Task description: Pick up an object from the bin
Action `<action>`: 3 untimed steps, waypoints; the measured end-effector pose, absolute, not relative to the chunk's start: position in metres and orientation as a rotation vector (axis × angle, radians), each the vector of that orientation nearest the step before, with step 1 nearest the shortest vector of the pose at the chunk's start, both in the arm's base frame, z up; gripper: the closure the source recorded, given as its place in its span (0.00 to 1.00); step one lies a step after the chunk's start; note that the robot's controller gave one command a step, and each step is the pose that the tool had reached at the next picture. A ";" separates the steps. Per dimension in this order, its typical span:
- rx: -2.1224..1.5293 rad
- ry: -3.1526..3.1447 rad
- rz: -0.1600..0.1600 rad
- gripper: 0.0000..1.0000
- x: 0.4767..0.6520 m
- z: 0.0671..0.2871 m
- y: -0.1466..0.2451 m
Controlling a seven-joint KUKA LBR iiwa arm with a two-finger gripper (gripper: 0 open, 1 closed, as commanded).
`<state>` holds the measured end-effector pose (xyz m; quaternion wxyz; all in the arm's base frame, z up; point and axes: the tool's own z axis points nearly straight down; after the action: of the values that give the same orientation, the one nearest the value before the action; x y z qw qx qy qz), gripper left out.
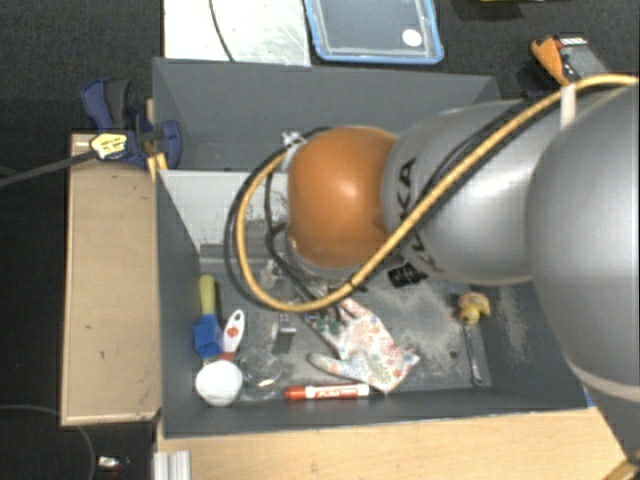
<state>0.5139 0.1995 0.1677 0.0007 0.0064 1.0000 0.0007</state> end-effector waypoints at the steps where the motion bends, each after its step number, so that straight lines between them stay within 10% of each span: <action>1: 0.023 3.140 0.002 0.00 0.514 0.168 0.200; 2: -0.129 3.141 -0.001 0.00 0.513 0.209 0.192; 3: -0.516 3.092 0.003 0.00 0.509 0.159 0.207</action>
Offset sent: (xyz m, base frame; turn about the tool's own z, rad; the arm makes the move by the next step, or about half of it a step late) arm 0.0016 -0.0283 0.1688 -0.3289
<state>0.5086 0.2068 0.1592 0.0034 -0.1647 0.9863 0.0010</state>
